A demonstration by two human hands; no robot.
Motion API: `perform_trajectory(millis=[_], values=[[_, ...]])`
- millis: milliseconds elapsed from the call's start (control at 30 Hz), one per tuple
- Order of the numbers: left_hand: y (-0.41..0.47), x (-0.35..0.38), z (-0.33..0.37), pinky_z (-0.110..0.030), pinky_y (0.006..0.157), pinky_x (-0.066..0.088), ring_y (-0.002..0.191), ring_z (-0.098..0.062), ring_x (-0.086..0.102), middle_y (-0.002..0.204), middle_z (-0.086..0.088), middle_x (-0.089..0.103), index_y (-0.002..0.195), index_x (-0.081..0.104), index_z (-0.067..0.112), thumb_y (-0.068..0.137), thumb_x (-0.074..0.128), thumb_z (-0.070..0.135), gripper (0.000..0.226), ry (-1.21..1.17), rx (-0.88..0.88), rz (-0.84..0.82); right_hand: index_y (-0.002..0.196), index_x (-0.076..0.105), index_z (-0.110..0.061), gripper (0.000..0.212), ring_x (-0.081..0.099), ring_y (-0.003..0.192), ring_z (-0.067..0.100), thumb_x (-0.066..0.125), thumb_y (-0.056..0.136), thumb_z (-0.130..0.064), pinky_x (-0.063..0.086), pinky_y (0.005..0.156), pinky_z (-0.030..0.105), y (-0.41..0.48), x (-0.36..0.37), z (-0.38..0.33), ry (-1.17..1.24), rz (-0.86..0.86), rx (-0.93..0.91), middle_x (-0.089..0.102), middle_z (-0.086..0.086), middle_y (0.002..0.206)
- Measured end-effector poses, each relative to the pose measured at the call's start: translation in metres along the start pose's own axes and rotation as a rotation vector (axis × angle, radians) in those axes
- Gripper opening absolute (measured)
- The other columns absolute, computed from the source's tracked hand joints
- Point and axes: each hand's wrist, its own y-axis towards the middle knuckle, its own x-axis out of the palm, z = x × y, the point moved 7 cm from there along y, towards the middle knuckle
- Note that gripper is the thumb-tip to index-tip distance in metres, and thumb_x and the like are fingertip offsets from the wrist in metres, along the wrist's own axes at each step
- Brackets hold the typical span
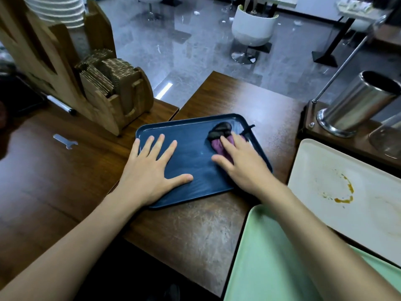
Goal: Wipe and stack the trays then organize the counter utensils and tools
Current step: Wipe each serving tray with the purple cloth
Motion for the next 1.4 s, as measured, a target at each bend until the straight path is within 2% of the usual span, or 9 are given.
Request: perform_trajectory(millis=[67,167,267,467,700,900,1100,1233,1400], values=[[0.0,0.001,0.001,-0.052,0.126,-0.007,0.157,-0.023,-0.008,0.171,-0.002,-0.007,0.16,-0.008,0.039,0.065,-0.012,0.101,0.114,0.006,0.0,0.003,0.158,0.026,-0.022,0.088,0.012,0.153,0.025,0.029,0.09,-0.078,0.01,0.125,0.037,-0.029,0.005,-0.002,0.009,-0.031,0.01,0.013,0.007,0.167],[0.0,0.002,0.001,-0.051,0.126,-0.008,0.158,-0.023,-0.006,0.171,-0.003,-0.004,0.16,-0.007,0.04,0.067,-0.01,0.101,0.111,-0.009,0.008,0.019,0.161,0.013,-0.023,0.076,-0.002,0.155,0.022,0.031,0.099,-0.064,0.0,0.125,0.035,-0.042,0.006,-0.004,-0.046,-0.071,0.017,-0.001,0.008,0.168],[-0.001,0.002,0.001,-0.052,0.126,-0.008,0.158,-0.023,-0.008,0.171,-0.002,-0.006,0.16,-0.009,0.041,0.068,-0.012,0.1,0.109,0.021,0.027,0.009,0.161,0.004,-0.022,0.079,-0.01,0.155,0.021,0.025,0.099,-0.065,-0.004,0.125,0.038,-0.031,0.009,-0.004,-0.099,-0.099,0.019,-0.007,0.01,0.168],[-0.004,0.001,0.001,-0.051,0.126,-0.008,0.158,-0.023,-0.007,0.171,-0.002,-0.004,0.159,-0.006,0.043,0.071,-0.009,0.099,0.104,-0.005,0.051,0.021,0.161,0.008,-0.016,0.077,-0.004,0.155,0.027,0.019,0.101,-0.064,-0.005,0.124,0.049,0.026,0.0,0.012,-0.239,-0.028,0.07,-0.001,0.017,0.167],[-0.001,0.002,0.001,-0.051,0.126,-0.007,0.158,-0.024,-0.004,0.171,-0.003,-0.002,0.16,-0.004,0.044,0.073,-0.008,0.098,0.102,-0.014,0.038,0.032,0.161,0.009,-0.015,0.082,-0.006,0.155,0.026,0.016,0.099,-0.068,-0.007,0.123,0.048,0.068,-0.001,0.017,-0.211,-0.018,0.111,0.0,0.015,0.168],[-0.001,0.001,0.002,-0.05,0.126,-0.006,0.158,-0.025,-0.006,0.171,-0.004,-0.004,0.16,-0.009,0.041,0.07,-0.013,0.098,0.107,0.008,0.003,0.029,0.161,0.008,-0.018,0.086,-0.007,0.155,0.023,0.018,0.096,-0.072,-0.009,0.123,0.046,0.023,-0.002,0.016,-0.15,-0.021,0.093,0.0,0.012,0.168],[0.0,0.002,0.003,-0.05,0.126,-0.005,0.157,-0.024,-0.008,0.171,-0.003,-0.009,0.159,-0.014,0.042,0.066,-0.019,0.098,0.108,0.033,-0.018,0.008,0.162,0.004,-0.022,0.102,-0.013,0.154,0.019,0.002,0.08,-0.083,-0.01,0.124,0.042,-0.038,0.002,0.019,-0.121,-0.073,0.096,-0.007,0.009,0.168],[0.001,0.002,0.003,-0.05,0.126,-0.006,0.158,-0.024,-0.006,0.171,-0.003,-0.007,0.16,-0.01,0.042,0.067,-0.017,0.098,0.108,0.043,-0.014,0.008,0.162,0.003,-0.023,0.106,-0.016,0.154,0.019,0.001,0.077,-0.087,-0.009,0.124,0.042,-0.048,0.005,0.01,-0.075,-0.058,0.132,-0.011,0.008,0.168],[0.003,0.001,0.0,-0.051,0.125,-0.002,0.157,-0.024,0.009,0.17,-0.007,0.013,0.162,0.013,0.036,0.091,-0.01,0.067,0.081,-0.057,0.013,0.074,0.161,0.005,-0.023,0.093,-0.018,0.153,0.019,0.009,0.088,-0.08,-0.011,0.124,0.041,-0.051,0.033,-0.073,0.014,-0.111,-0.076,-0.012,0.008,0.168]])
